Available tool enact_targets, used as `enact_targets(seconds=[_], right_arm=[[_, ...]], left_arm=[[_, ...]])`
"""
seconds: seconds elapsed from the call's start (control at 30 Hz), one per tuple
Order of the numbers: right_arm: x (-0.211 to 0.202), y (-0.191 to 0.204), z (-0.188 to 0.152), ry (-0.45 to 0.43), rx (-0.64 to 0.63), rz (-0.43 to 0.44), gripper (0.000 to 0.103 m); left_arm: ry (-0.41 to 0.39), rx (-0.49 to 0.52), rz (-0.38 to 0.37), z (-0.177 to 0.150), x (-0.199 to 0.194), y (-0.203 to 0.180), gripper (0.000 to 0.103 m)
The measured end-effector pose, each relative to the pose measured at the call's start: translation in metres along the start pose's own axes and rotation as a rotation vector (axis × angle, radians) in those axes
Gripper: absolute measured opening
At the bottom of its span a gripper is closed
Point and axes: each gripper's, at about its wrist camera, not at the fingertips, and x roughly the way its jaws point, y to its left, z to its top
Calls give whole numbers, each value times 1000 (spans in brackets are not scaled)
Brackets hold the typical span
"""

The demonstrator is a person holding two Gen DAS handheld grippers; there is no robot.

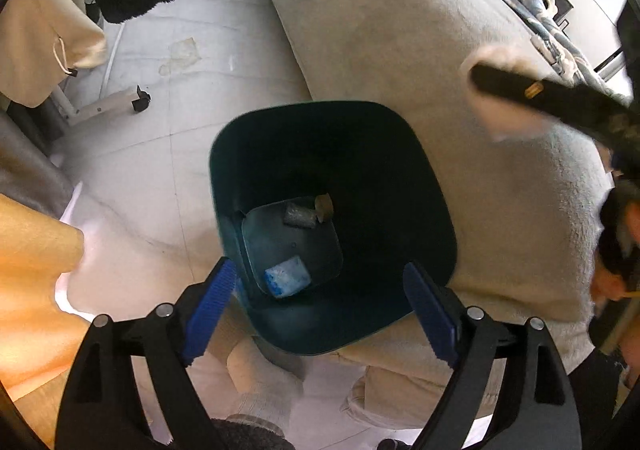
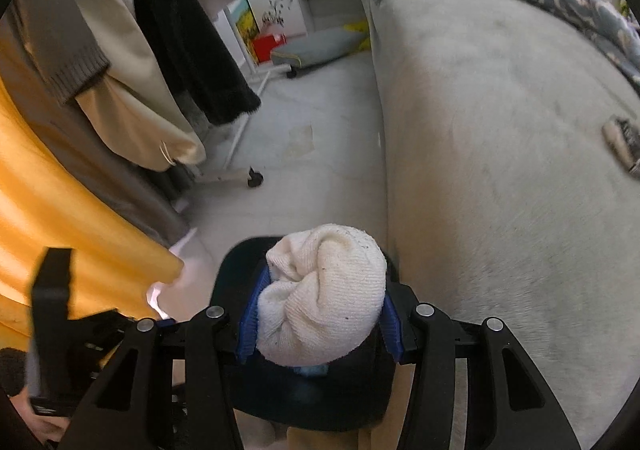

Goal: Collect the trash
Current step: 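Carry the wipes pack and white sock to the green bin and release both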

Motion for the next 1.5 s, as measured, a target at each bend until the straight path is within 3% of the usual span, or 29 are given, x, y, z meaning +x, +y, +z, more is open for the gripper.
enact_targets(seconds=[0.37,0.53,0.83,1.0,1.23,1.4,1.5], right_arm=[[49,13,-21,139,-82,-45,51],[68,21,-34,218,-134,-64,51],[74,33,-44,268,-186,-82,55],[67,45,-42,250,-226,-76,77],[41,38,-29,174,-208,-71,78],[7,21,-18,86,-169,-62,79],[-11,13,-12,38,-167,-73,79]], left_arm=[[-75,-29,19,2,-31,27,82],[-148,-48,19,5,-52,35,76],[-303,-28,-4,18,-97,22,66],[-422,-6,18,23,-125,14,63],[-538,-71,-30,36,-155,11,60],[-564,-105,-112,45,-170,2,60],[-584,-91,-93,49,-174,-12,60]])
